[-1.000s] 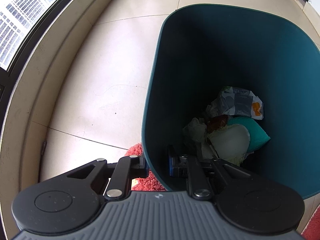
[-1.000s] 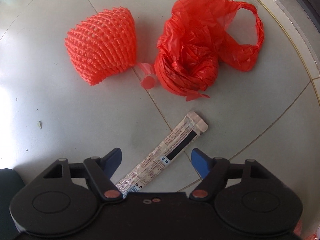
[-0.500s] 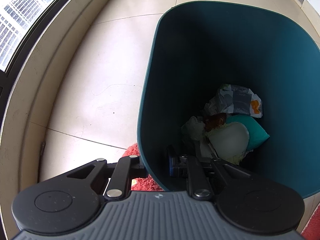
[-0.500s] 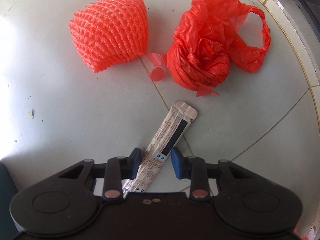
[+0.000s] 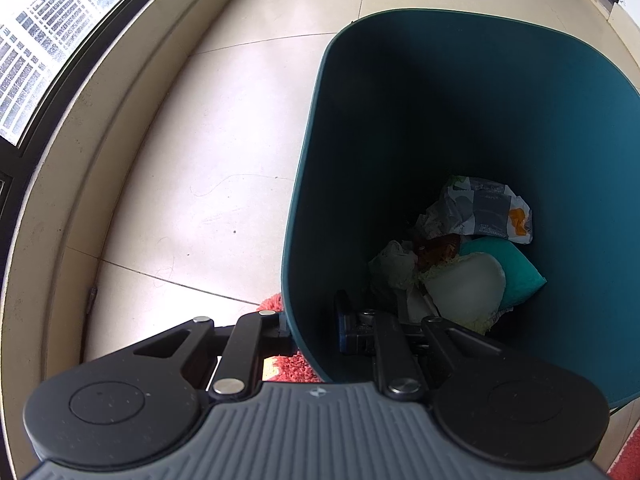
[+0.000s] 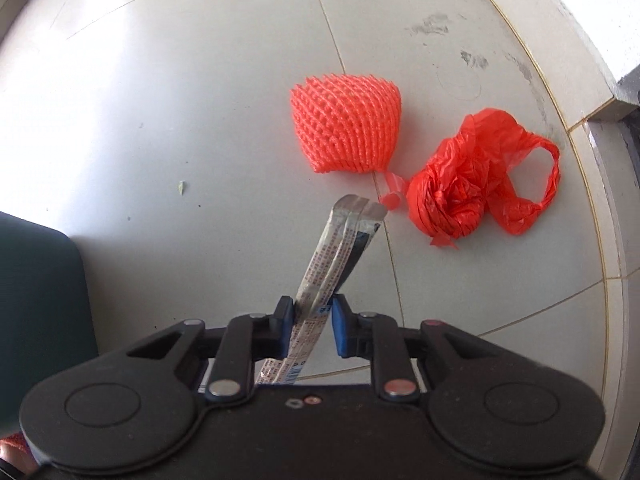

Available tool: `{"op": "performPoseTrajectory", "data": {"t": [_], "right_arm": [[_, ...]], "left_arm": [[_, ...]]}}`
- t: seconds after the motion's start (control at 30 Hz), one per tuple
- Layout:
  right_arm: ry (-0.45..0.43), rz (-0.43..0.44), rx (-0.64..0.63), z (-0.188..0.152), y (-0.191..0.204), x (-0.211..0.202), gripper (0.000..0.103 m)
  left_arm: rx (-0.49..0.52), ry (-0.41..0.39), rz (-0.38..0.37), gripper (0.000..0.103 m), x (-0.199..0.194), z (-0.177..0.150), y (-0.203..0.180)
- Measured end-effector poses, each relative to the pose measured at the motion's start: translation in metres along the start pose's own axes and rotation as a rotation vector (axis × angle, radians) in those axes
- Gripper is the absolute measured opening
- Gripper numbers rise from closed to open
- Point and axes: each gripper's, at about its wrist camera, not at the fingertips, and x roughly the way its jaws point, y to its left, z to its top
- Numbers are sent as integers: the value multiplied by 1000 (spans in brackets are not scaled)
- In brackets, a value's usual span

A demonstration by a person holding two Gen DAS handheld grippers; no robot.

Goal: Collect trash
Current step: 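Carry the stick packet into the teal bin and open right tool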

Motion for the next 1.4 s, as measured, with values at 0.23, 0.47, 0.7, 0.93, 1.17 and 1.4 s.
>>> {"op": "performPoseTrajectory", "data": {"t": [0.23,0.47,0.7,0.93,1.17,1.4], "right_arm": [[-93,61,-153,5,27,-76,18],[-208,183,-294,3,61,-162,18],[-334,291,-410,9,106,-243,18],[-358,363,-565,2,176,-263,18],[-273,340,-657,1,238,-212,18],[-173,270,-707,-7,281,-156,18]], "left_arm": [[15,-9,17,16,-2,-1,-4],[2,-22,9,16,-7,-2,-3],[-12,-19,-6,14,-10,-1,3],[-23,-22,-26,13,-12,1,7],[-19,-35,-42,13,-13,-2,11],[-17,-38,-56,12,-15,-3,13]]}}
